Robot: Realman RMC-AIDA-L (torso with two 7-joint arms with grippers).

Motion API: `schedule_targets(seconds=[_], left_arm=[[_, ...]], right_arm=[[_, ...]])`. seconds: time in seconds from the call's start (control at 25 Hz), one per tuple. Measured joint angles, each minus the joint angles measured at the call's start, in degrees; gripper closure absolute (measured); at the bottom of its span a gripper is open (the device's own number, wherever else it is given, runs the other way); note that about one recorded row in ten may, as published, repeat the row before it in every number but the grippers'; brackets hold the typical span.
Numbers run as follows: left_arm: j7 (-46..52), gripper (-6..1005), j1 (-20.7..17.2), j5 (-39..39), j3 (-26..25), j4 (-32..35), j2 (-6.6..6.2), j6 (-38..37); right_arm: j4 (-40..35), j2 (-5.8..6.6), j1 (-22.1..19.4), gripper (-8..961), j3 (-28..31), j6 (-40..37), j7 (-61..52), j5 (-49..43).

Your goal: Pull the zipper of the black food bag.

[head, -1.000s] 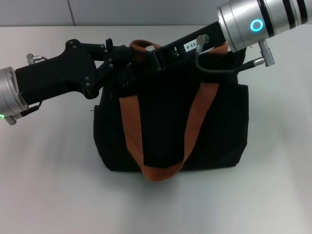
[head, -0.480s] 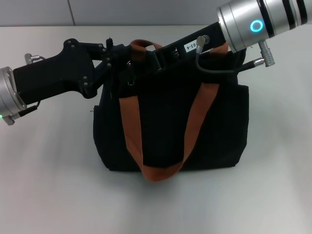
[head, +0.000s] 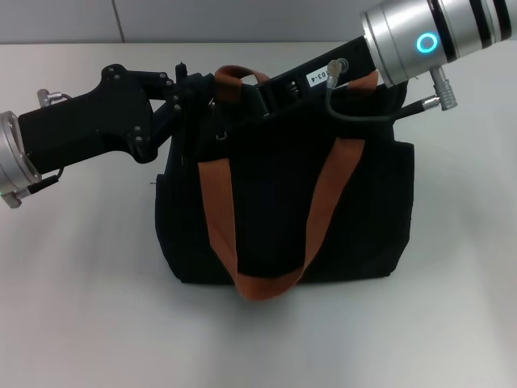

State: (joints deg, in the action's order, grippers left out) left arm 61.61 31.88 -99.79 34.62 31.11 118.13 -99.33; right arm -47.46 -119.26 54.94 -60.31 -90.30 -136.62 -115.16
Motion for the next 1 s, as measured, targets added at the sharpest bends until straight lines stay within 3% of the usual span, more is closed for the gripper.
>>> schedule_targets(seconds=[0.08,0.28,1.0], left_arm=[[0.0,977,0.0,0.0,0.0,0.0,-0.01,0.2],[0.0,977,0.0,0.0,0.0,0.0,-0.05,0.3],[-0.4,976,-2.3,-0.1,0.4,0.4,-0.81,-0.3]], right_arm=[[-0.1,0.04,0.0,786,0.0,-0.1,0.1,0.0],[-1.3,0.08,-0.3,905,0.0,-0.7,0.3,-0.1],[-2.7,0.22,0.1,951,0.0,-1.8,2.2,-0.9]])
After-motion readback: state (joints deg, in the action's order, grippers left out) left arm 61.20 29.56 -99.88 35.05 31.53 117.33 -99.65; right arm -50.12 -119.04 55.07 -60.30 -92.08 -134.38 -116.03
